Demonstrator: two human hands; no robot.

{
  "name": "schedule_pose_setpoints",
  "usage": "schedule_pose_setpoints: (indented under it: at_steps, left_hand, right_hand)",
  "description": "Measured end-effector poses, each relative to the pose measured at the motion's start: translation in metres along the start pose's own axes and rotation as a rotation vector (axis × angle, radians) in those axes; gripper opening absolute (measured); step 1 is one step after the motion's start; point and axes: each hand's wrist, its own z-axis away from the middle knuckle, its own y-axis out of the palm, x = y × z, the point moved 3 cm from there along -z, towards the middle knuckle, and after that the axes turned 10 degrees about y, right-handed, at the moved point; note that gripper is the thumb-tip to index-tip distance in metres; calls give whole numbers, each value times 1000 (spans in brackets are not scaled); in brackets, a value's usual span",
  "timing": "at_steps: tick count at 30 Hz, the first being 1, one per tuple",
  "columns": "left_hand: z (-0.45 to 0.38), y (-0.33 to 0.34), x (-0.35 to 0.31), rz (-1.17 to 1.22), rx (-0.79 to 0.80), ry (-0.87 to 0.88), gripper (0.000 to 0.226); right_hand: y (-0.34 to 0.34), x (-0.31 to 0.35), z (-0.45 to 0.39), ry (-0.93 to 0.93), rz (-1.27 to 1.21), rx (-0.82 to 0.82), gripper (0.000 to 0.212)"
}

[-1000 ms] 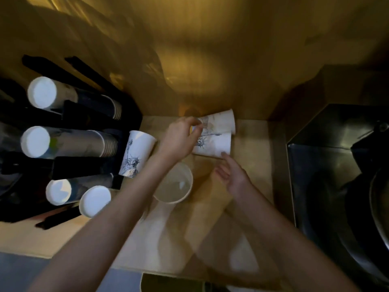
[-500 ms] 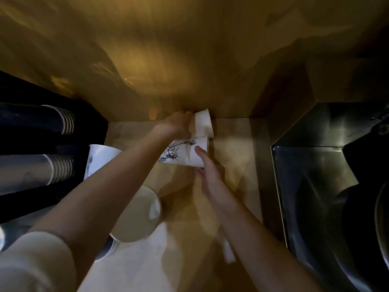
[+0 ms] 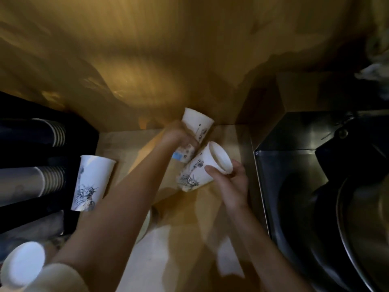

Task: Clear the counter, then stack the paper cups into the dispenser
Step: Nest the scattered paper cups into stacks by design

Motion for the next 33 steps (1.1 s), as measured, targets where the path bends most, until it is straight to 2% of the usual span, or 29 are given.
schedule_pose_setpoints:
  at_steps: [1, 3, 7, 9, 11, 13, 17, 25, 29, 33]
  left_hand:
    - [5, 0, -3, 69, -4, -22, 64]
    - [21, 1, -8, 255, -116, -27, 63]
    - [75, 13, -12, 529, -543, 91, 81]
    - [118, 27, -12, 655, -675, 201, 82]
    - [149, 47, -2, 754, -697, 251, 78]
    - [168, 67, 12, 755, -707, 230, 79]
    - [188, 100, 34, 704, -587, 195, 73]
    - [205, 116, 68, 572, -516, 224, 76]
    - [207, 121, 80, 567, -492, 271, 82]
    - [207, 124, 90, 579, -490, 255, 87]
  right_hand:
    - [-3, 5, 4, -62, 49, 2, 64]
    - [-11, 13, 11, -144, 153, -25, 73]
    - [-23, 31, 32, -291, 313, -164, 81]
    - [-27, 41, 44, -351, 322, -179, 80]
    - [-29, 48, 54, -389, 306, -175, 81]
    - [-31, 54, 62, -406, 315, -209, 86]
    - [-37, 65, 76, -468, 339, -212, 90]
    - [-44, 81, 110, -601, 288, -31, 93]
    - [-45, 74, 126, -629, 378, 64, 86]
    - [-41, 58, 137, -622, 543, 142, 90]
